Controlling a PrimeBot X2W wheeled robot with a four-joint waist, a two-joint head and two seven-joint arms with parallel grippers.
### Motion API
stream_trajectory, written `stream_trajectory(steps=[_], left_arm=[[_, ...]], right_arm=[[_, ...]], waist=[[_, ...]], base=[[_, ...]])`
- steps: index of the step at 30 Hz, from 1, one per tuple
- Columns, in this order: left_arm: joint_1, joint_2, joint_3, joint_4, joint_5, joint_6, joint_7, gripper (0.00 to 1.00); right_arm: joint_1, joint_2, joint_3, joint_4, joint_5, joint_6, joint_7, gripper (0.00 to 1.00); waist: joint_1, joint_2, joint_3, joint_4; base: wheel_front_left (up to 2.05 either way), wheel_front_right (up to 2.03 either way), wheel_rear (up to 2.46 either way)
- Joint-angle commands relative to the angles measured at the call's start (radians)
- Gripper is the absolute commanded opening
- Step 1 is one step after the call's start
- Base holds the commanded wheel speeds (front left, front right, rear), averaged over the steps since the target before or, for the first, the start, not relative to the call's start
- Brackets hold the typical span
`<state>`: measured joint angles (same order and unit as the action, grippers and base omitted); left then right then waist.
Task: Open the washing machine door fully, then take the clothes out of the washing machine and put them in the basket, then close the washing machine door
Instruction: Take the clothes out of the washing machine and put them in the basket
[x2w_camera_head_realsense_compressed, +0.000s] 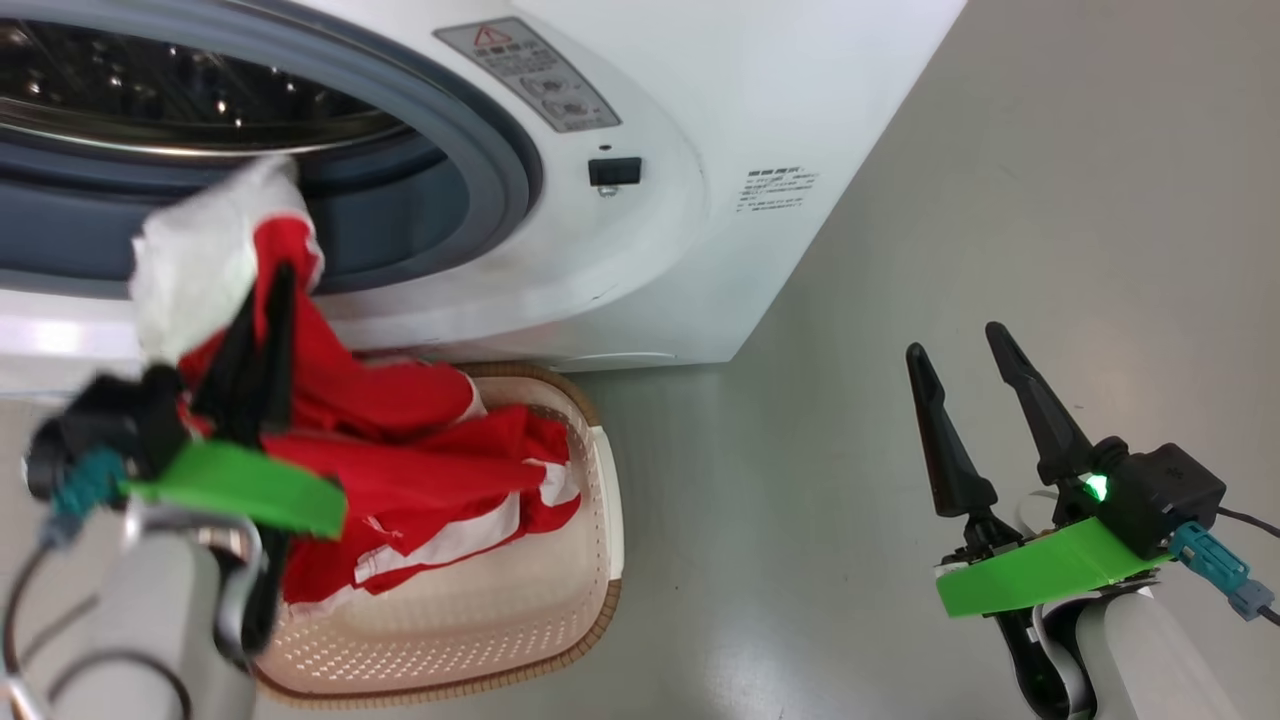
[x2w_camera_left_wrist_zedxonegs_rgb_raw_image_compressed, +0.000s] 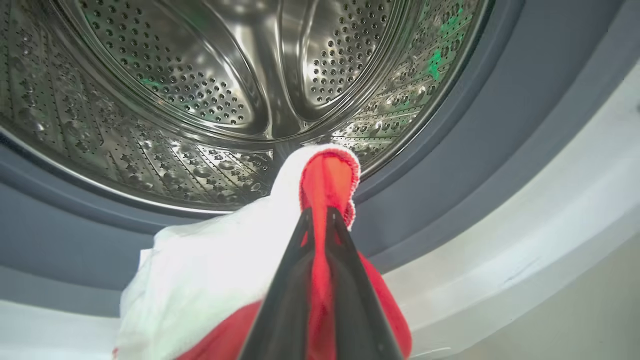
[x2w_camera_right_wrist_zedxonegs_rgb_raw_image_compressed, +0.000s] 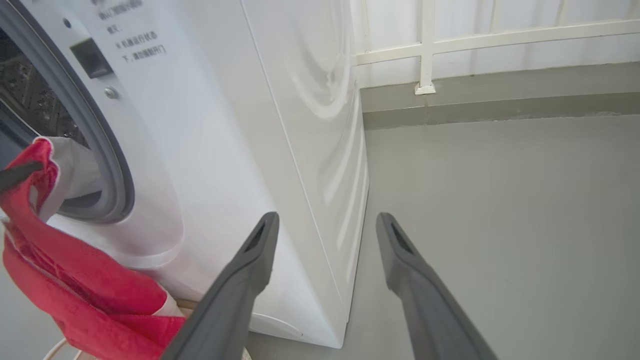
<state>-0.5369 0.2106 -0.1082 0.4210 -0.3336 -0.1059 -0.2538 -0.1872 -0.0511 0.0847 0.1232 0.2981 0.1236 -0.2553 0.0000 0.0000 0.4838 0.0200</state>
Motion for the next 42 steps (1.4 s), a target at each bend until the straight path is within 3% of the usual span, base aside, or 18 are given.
stream_trajectory(steps=[1, 8, 15, 28, 40, 42], left_arm=[[0.029, 0.026, 0.041, -0.040, 0.014, 0.001, -0.008, 0.00], [0.235, -0.067, 0.107, -0.157, 0.063, -0.016, -0.008, 0.00], [0.281, -0.101, 0.076, -0.083, 0.084, -0.024, -0.008, 0.00], [0.145, -0.048, -0.071, 0.218, 0.033, -0.025, -0.008, 0.00], [-0.024, -0.016, -0.141, 0.470, -0.055, -0.025, -0.008, 0.00], [-0.037, -0.013, -0.147, 0.487, -0.067, -0.025, -0.008, 0.18]], right_arm=[[0.016, 0.001, 0.025, -0.020, 0.005, 0.007, -0.006, 1.00], [0.027, 0.001, 0.030, -0.019, 0.007, 0.007, -0.006, 1.00], [0.023, 0.001, 0.035, -0.021, 0.005, 0.007, -0.006, 1.00], [0.013, 0.001, 0.042, -0.035, 0.012, 0.007, -0.006, 1.00], [-0.016, 0.001, 0.045, -0.049, 0.016, 0.007, -0.006, 1.00], [-0.019, 0.001, 0.045, -0.049, 0.016, 0.007, -0.006, 1.00]], waist=[[0.0000, 0.0000, -0.007, 0.001], [0.0000, 0.0000, -0.022, -0.001], [0.0000, 0.0000, -0.010, -0.006], [0.0000, 0.0000, 0.049, -0.054], [0.0000, 0.0000, 0.114, -0.074], [0.0000, 0.0000, 0.116, -0.075]], base=[[0.00, 0.00, 0.00], [0.00, 0.00, 0.00], [0.00, 0.00, 0.00], [0.00, 0.00, 0.00], [0.00, 0.00, 0.00], [0.00, 0.00, 0.00]])
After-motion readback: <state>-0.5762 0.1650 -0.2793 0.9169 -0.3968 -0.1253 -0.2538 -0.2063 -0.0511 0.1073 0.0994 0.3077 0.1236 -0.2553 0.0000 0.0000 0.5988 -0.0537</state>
